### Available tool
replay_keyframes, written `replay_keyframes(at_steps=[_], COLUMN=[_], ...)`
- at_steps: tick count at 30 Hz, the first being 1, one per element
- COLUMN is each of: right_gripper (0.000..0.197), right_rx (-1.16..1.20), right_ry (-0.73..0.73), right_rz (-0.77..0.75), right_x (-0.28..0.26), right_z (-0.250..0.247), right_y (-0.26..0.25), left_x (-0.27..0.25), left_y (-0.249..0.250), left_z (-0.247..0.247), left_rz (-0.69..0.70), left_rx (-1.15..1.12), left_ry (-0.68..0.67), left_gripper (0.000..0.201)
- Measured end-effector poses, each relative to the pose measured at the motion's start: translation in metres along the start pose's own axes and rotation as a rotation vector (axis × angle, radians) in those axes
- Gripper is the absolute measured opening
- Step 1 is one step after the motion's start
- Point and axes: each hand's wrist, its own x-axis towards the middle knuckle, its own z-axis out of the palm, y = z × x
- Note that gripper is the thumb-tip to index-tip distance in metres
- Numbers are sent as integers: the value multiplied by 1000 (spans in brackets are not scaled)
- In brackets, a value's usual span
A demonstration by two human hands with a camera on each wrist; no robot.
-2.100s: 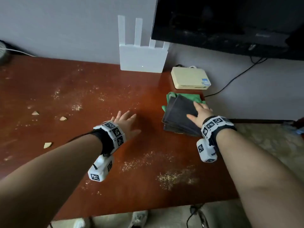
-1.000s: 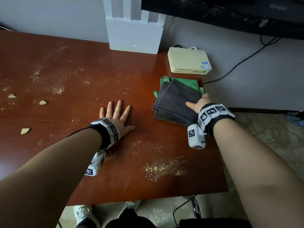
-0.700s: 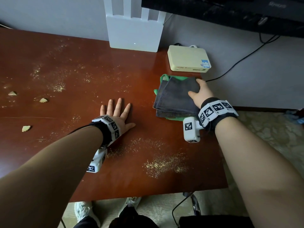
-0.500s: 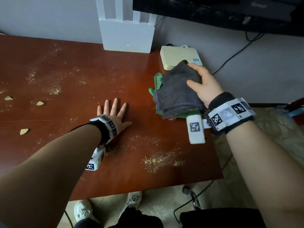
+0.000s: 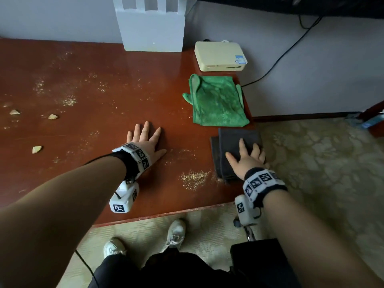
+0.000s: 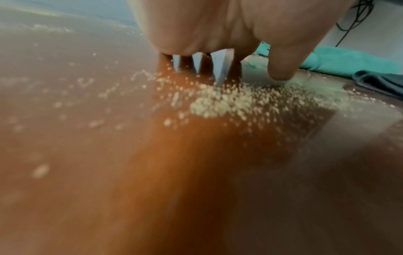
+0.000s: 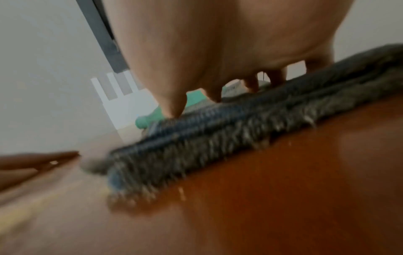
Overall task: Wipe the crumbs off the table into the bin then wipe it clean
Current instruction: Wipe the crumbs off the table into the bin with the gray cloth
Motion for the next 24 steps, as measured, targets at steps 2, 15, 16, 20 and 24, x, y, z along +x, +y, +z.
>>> replay_keyframes(at_steps=[2, 15, 16, 20, 24], right_gripper=[71, 43, 43, 45, 55], right_rx=[-63, 154, 226, 168, -3], right_ry=[65, 353, 382, 269, 283], right_rz=[37, -317, -171, 93, -360], right_x=[0, -35, -31, -37, -79], right_z=[3, 20, 18, 37, 73], right_y=[-7, 11, 21, 21, -16], left_x=[-7, -42, -44, -52, -57], left_y=[0, -13, -13, -14, -16], left_z=[8, 33, 34, 40, 43], left_rz=[7, 35, 39, 54, 69], left_rx=[16, 142, 145, 171, 189], left_ry=[10, -20, -22, -22, -36], left_gripper=[72, 69, 69, 67, 67])
